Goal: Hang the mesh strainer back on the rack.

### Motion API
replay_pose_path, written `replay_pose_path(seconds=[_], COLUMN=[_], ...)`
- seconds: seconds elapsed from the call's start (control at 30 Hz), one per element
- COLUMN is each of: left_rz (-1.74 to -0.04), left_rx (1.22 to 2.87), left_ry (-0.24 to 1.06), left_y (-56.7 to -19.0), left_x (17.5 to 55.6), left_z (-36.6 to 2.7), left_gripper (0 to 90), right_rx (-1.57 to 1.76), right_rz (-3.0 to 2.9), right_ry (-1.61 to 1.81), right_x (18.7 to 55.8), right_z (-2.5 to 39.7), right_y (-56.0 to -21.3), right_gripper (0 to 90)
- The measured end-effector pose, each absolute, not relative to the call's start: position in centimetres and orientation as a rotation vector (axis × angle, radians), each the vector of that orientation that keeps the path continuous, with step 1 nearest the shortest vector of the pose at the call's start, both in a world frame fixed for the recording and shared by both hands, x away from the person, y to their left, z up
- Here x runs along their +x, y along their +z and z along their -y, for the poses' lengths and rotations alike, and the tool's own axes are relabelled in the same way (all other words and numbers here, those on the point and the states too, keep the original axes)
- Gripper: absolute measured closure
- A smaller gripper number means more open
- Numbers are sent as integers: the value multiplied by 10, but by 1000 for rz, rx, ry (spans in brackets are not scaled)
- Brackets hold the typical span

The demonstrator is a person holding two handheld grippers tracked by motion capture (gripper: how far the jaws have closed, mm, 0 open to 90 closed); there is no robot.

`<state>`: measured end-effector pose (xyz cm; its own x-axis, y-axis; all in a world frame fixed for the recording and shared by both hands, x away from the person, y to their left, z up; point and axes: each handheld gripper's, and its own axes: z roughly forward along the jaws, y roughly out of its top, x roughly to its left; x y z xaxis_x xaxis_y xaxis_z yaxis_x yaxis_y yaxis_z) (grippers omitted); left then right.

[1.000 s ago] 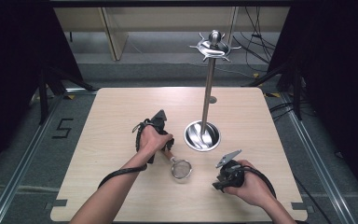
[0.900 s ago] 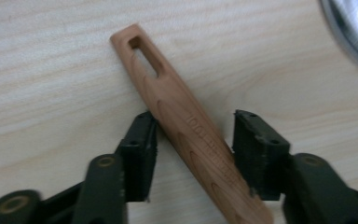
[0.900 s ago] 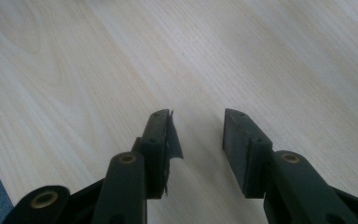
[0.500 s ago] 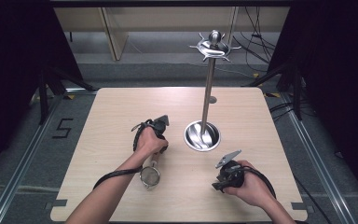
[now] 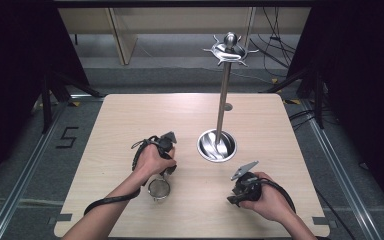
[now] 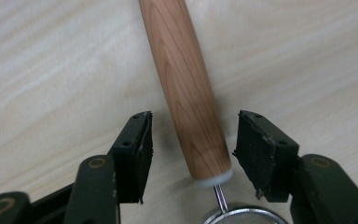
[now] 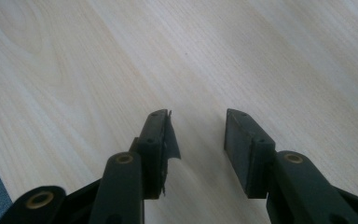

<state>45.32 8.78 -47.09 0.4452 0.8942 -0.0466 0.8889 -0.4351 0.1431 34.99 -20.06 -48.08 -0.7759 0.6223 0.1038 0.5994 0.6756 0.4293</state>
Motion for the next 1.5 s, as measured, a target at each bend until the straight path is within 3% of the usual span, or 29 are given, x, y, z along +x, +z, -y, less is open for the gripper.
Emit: replay_pose_path(seconds=[0.27, 0.47, 0.57, 1.0, 1.13, 1.5], left_rz=[-1552, -1566, -1546, -1417, -1390, -1138], left_rx=[2591, 2601, 2547, 2476, 2371, 2245], left_ry=[23, 28, 82, 84, 107, 182], left_y=[-474, -476, -478, -471, -468, -449], left_x=[457, 458, 454, 442, 434, 412], left_z=[-96, -97, -101, -114, -118, -129], left_gripper=[604, 658, 671, 677, 678, 678], right_rx=[1032, 1028, 1053, 1049, 1047, 1035], right_rz=[-2834, -2835, -2832, -2825, -2818, -2811], right_ry=[702, 702, 708, 713, 721, 731], right_x=[349, 349, 348, 348, 348, 349], right_z=[199, 199, 200, 199, 200, 200], right_y=[-481, -481, -481, -482, -482, -482], right_gripper=[596, 594, 590, 580, 578, 567])
